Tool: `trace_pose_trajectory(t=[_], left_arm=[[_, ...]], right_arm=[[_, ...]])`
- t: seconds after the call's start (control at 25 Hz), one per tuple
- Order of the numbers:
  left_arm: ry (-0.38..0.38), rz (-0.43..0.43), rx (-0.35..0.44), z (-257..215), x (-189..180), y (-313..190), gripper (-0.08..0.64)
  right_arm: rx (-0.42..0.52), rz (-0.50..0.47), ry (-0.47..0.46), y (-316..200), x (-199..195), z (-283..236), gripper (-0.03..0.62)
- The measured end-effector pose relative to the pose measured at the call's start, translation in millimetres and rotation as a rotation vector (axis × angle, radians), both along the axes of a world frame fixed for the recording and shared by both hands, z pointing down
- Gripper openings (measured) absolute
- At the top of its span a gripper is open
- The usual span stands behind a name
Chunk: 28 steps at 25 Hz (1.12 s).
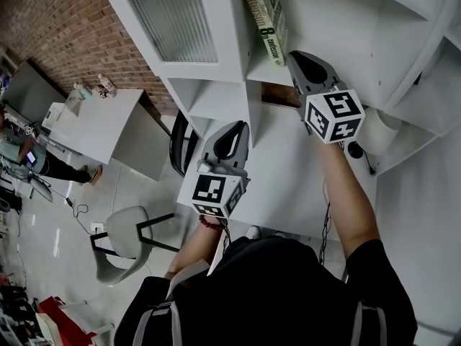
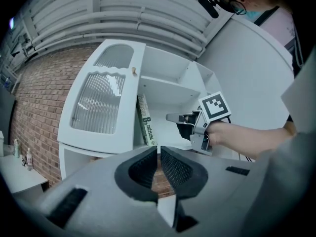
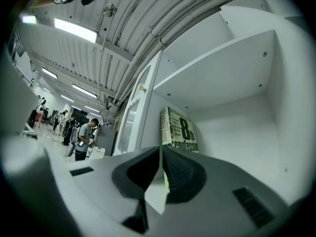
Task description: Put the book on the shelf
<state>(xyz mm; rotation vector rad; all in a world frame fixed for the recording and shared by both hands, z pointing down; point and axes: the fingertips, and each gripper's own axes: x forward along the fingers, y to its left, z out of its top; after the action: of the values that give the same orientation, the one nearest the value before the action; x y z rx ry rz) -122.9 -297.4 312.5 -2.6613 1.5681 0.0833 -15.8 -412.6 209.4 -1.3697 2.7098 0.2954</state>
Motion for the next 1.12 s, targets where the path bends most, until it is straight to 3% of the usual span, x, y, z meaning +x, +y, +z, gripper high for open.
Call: trace_pose_trajectory(t=[0.16,1.12], left_arm=[[-0.008,-0.003,0.024,-5,0,3,0.035],[-0.009,-0.011,-0.036,20,4,19,0.035]], right_arm=[[0.005,-0.013,-0.007,17,5,4,0.043],[-0.139,-0.096,-0.079,95,23,80,0.035]])
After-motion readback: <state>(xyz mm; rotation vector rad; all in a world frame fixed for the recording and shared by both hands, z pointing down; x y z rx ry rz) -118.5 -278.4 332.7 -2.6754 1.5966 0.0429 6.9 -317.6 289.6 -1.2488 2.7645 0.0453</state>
